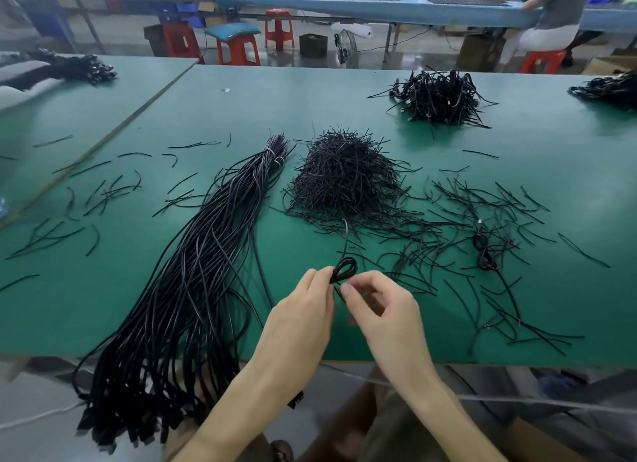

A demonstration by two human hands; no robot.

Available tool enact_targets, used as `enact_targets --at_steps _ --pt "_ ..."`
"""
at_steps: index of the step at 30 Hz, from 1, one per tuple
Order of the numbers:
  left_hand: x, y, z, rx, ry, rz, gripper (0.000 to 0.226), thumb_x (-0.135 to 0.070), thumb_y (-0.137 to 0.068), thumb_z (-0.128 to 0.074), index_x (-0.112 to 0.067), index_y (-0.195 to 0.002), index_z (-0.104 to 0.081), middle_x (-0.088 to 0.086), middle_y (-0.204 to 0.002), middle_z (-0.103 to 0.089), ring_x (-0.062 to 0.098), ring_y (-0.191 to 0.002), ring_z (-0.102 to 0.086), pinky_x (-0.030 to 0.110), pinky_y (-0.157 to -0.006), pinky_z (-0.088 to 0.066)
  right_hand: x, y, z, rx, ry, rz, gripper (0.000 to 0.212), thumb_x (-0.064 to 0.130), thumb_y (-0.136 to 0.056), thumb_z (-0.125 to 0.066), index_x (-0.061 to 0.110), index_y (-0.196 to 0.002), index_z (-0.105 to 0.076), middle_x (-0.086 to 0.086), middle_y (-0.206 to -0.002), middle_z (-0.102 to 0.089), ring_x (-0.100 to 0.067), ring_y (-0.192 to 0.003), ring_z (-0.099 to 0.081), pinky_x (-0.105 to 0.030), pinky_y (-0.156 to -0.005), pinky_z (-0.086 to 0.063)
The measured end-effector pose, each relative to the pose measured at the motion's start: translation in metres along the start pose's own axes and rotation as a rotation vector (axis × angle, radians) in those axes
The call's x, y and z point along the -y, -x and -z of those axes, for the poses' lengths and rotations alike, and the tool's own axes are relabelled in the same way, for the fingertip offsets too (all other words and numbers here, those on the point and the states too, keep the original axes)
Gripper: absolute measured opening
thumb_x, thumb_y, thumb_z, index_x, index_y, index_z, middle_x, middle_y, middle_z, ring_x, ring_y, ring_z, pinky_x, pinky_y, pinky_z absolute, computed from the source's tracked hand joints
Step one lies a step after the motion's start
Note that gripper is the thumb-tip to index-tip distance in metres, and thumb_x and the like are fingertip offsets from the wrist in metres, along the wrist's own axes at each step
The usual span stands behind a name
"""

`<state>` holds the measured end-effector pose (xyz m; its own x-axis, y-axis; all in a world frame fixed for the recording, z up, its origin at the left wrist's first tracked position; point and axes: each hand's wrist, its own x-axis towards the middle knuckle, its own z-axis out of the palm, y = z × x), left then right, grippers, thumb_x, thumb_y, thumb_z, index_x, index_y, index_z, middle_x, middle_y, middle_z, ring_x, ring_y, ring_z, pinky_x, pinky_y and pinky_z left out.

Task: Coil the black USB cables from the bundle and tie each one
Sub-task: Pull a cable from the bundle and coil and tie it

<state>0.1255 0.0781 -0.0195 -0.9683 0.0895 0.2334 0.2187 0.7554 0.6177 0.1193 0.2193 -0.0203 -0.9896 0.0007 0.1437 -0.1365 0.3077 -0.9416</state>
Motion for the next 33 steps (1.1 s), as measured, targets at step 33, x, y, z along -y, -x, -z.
enact_targets --at_steps 33 --pt "0.002 -0.002 0.014 0.24 0.474 0.274 0.029 -0.011 -0.108 -0.041 -0.002 -0.085 -0.055 -0.009 -0.046 -0.044 0.007 -0.037 -0.038 0.022 -0.041 -0.032 0.01 0.004 0.006 0.171 0.597 0.409 0.016 0.032 -0.101 -0.056 0.02 -0.104 -0.066 0.011 -0.098 -0.058 -0.011 -0.077 -0.061 -0.034 -0.067 -0.055"
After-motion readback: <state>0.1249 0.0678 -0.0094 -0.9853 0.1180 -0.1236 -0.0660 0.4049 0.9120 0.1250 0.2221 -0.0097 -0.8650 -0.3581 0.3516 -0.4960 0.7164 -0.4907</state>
